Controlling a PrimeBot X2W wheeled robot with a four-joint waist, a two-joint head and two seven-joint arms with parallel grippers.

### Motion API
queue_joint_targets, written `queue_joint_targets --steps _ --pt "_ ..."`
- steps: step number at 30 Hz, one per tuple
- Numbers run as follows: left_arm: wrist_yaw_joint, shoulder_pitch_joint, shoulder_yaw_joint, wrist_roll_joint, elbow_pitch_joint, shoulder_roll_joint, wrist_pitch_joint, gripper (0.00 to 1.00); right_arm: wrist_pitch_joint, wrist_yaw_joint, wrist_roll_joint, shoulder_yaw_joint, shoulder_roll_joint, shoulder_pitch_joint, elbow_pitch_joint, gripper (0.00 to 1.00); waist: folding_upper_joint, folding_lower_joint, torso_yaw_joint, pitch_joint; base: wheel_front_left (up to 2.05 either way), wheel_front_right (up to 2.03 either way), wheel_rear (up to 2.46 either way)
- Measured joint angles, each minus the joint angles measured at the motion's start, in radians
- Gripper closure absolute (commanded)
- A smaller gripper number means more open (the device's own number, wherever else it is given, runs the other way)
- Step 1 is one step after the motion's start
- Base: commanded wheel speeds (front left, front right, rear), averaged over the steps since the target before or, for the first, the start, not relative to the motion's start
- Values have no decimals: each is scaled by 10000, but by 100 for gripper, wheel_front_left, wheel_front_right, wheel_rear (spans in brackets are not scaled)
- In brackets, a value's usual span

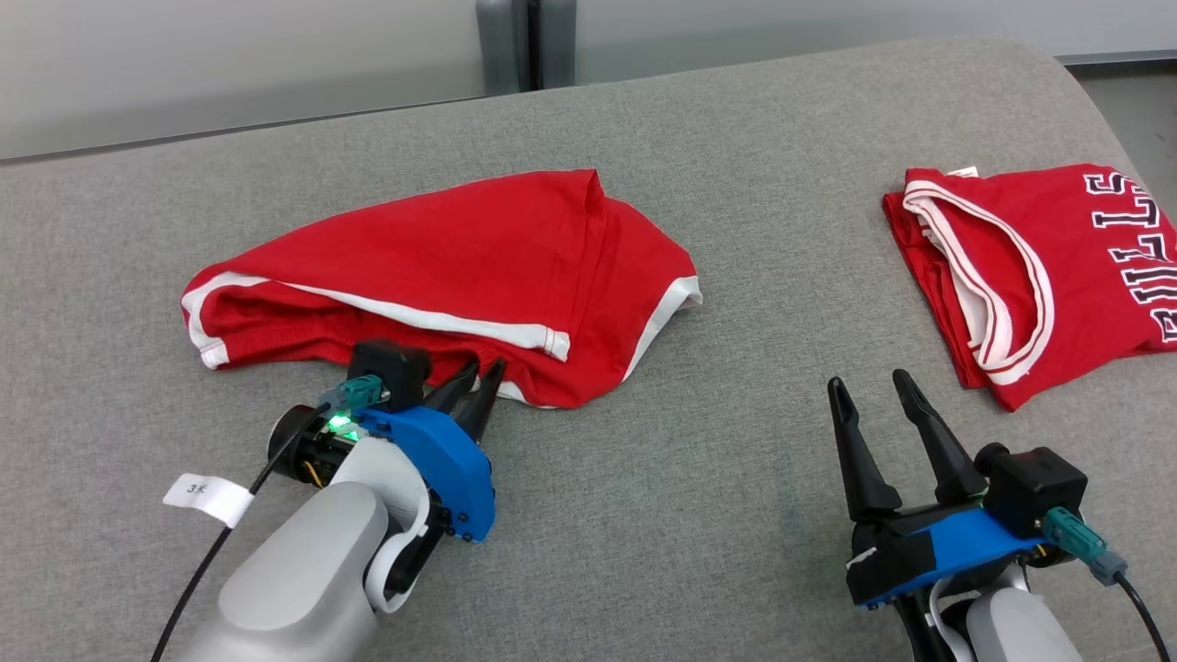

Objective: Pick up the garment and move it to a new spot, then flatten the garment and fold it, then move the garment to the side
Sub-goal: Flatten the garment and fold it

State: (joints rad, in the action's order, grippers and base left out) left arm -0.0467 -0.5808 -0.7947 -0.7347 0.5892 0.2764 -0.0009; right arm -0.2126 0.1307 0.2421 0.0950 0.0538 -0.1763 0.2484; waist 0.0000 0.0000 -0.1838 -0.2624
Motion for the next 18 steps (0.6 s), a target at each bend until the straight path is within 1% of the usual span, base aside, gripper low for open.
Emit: queue_joint_targets --steps 1,4,8,11,12,14,18 --pt "-96 0 17 -61 23 -10 -36 100 -6 0 0 -10 -2 0 10 0 0 0 -1 -9 0 0 0" --pt "-313 45 414 -717 40 -221 -267 100 -44 0 -2 -75 -8 3 40 0 0 1 47 2 0 0 0" --pt "-514 719 1802 -2541 -468 -744 -1237 100 -46 0 -8 -155 -21 7 54 0 0 0 226 119 0 0 0" --pt "-518 1309 2336 -3200 -905 -665 -1423 100 -44 0 -36 -247 -21 23 36 0 0 0 423 244 0 0 0" --pt "-481 1528 2399 -3342 -1066 -594 -1411 100 -31 0 -38 -274 -25 49 21 0 0 0 490 289 0 0 0" --pt "-272 1961 2520 -3490 -1427 -439 -1336 100 0 0 -56 -334 -25 111 0 0 0 0 606 366 0 0 0" --pt "385 2799 2706 -3649 -2211 52 -1156 100 58 0 -67 -364 -27 175 -56 0 0 0 767 515 0 0 0"
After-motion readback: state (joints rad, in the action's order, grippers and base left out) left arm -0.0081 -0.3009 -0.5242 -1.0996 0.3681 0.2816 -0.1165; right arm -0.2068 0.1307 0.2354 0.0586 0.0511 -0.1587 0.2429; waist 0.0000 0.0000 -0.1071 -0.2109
